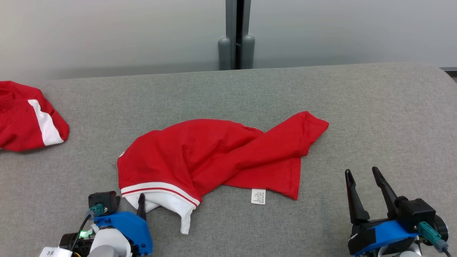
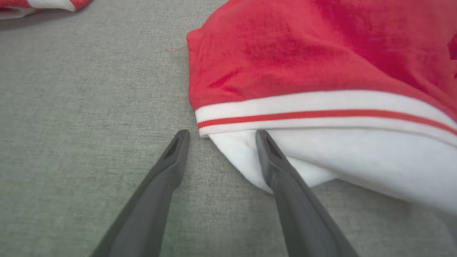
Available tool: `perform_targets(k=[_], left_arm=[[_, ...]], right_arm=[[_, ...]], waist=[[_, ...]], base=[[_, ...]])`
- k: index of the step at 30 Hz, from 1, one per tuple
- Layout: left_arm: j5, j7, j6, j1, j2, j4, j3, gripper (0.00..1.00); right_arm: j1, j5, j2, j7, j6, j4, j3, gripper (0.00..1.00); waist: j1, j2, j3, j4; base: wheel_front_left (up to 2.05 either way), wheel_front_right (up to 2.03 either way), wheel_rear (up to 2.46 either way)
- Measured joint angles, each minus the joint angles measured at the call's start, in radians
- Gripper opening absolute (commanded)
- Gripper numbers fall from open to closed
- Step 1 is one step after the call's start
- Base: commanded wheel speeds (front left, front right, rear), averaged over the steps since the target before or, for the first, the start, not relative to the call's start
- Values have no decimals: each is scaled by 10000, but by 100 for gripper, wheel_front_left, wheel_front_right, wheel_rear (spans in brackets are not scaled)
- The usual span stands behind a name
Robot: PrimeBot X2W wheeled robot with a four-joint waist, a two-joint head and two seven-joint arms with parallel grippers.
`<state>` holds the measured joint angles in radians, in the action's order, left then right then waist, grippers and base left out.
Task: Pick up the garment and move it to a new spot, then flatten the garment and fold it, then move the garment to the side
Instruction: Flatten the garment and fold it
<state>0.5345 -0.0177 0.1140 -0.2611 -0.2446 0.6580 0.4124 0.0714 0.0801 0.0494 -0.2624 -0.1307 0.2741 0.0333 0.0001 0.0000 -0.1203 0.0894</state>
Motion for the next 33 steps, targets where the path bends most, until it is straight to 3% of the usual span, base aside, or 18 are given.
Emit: perform_targets(k=[6, 7, 8, 9, 16, 22, 27, 33], left_arm=[[42, 284, -182, -494, 115, 685, 157, 97], [40, 213, -222, -528, 132, 752, 173, 44], [40, 125, -270, -549, 155, 798, 182, 11], [42, 38, -290, -568, 184, 846, 192, 0], [27, -1392, -403, -653, 222, 821, 58, 0], [-159, -2190, -305, -400, -15, -355, -88, 0], [-458, -2222, 75, 427, -382, -2132, -19, 0], [-257, -1122, 554, 1591, -686, -4080, 104, 0]], right_arm=[[48, 2, 2, 0, 0, -4, 25, 100], [54, 2, 2, 0, 0, -4, 29, 100], [55, 2, 2, 0, 0, -6, 33, 100], [54, 2, 2, 0, 0, -4, 40, 100], [46, 25, 2, 0, 0, 4, 146, 100], [-84, 82, 4, 0, 0, 40, 221, 100], [-173, 102, 2, 0, 0, 59, 253, 100], [-188, 123, 2, 0, 0, 63, 230, 100]], waist=[[0, 0, -60, 110], [0, 0, -63, 119], [0, 0, -63, 122], [0, 0, -60, 123], [0, 0, 76, -38], [0, 0, 323, -344], [-2, 0, 474, -551], [-1, 0, 491, -621]], base=[[0, 0, 0], [0, 0, 0], [0, 0, 0], [0, 0, 0], [0, 0, 0], [0, 0, 0], [0, 0, 0], [0, 0, 0]])
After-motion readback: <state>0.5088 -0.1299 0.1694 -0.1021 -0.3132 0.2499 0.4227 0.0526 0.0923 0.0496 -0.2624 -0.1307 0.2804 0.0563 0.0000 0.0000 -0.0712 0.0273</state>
